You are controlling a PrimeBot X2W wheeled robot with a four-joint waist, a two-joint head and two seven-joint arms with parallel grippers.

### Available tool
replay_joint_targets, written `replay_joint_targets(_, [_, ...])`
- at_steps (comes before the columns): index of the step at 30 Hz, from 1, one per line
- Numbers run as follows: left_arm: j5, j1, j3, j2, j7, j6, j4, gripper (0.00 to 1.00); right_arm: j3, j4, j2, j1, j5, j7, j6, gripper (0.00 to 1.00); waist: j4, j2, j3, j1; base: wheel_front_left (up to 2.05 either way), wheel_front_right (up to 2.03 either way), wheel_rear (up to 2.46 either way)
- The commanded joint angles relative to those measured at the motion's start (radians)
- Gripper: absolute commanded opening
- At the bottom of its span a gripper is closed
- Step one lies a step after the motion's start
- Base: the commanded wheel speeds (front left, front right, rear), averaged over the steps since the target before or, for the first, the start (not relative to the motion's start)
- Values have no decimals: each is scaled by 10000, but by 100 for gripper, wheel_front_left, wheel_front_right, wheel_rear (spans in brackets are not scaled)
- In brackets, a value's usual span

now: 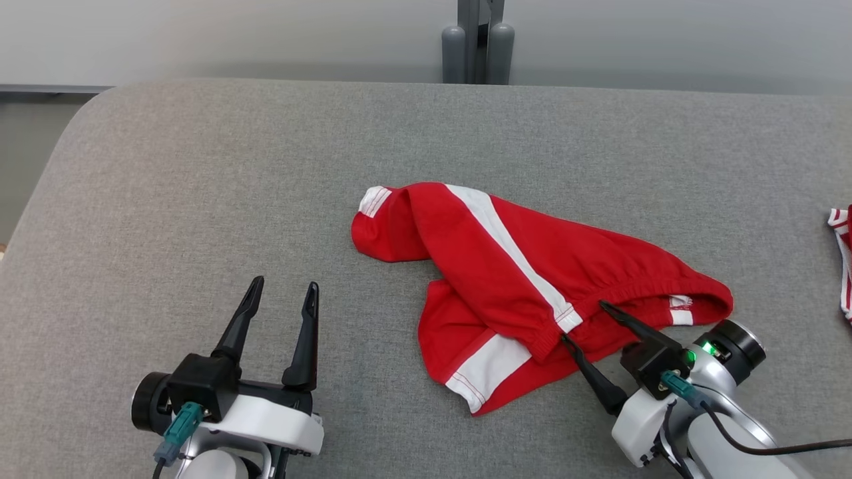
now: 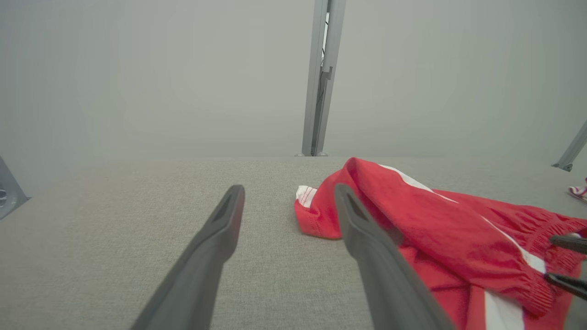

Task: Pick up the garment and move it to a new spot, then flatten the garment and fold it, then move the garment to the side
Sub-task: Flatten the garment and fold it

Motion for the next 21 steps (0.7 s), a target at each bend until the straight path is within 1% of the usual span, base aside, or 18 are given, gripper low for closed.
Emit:
replay_joint_targets(1, [-66, -168, -8, 37, -30, 33, -24, 100, 24, 66, -44, -126, -24, -1, -4, 100, 89, 0, 99, 0, 0, 0, 0])
replay_joint_targets(9, [-85, -257, -51, 37, -30, 34, -50, 100, 22, -101, 57, -315, -166, -1, -4, 100, 225, 0, 248, 0, 0, 0, 0])
replay_joint_targets(21, [-107, -326, -156, 37, -30, 103, -54, 100, -215, -195, -77, -238, -415, -1, -4, 100, 265, 0, 375, 0, 0, 0, 0])
